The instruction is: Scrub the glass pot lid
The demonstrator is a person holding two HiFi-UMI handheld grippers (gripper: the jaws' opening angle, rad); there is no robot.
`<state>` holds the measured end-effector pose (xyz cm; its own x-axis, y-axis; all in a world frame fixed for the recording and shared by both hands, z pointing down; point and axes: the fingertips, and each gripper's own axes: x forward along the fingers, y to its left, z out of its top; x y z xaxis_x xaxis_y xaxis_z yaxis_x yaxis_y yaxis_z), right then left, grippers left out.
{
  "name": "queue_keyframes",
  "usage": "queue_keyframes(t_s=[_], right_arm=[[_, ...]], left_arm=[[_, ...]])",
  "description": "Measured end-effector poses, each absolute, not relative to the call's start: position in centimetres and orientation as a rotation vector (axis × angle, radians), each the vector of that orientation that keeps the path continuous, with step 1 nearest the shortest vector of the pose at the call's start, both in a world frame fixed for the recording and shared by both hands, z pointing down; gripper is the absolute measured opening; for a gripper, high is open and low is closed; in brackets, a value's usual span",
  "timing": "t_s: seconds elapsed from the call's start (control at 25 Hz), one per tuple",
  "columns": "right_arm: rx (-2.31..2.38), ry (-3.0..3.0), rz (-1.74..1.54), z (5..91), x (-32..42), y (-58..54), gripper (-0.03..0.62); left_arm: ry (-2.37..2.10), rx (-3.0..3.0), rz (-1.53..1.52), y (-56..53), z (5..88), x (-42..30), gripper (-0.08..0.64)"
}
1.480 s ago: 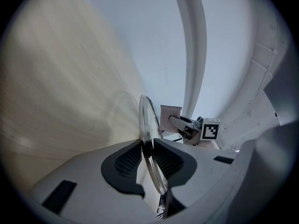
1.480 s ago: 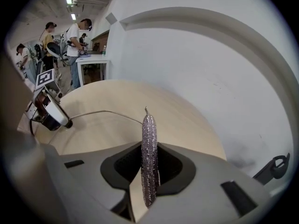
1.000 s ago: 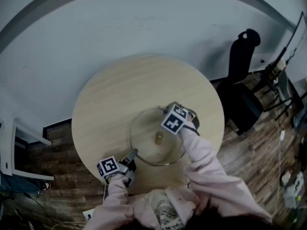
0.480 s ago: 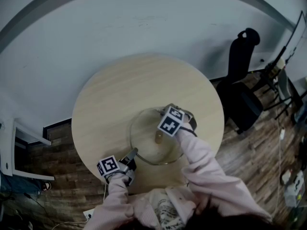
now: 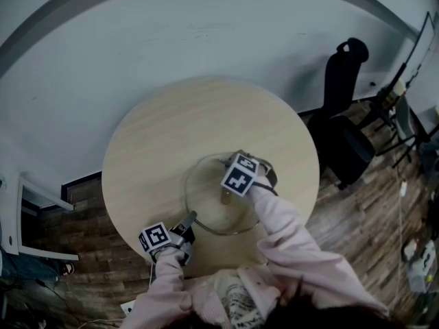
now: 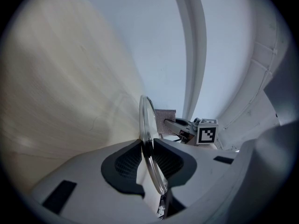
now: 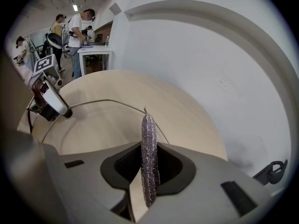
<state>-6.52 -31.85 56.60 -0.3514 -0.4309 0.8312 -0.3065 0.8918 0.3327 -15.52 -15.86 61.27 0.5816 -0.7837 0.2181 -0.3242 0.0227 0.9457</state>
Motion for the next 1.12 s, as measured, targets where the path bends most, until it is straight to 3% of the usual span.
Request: queue_keyframes(t_s=[1.12], right_arm=[[0.491, -2.002, -0.114, 57.1, -8.9, -29.1, 0.077]], left_arm=[[-0.982, 1.577, -0.431, -15.7, 61.4, -15.5, 0.086]])
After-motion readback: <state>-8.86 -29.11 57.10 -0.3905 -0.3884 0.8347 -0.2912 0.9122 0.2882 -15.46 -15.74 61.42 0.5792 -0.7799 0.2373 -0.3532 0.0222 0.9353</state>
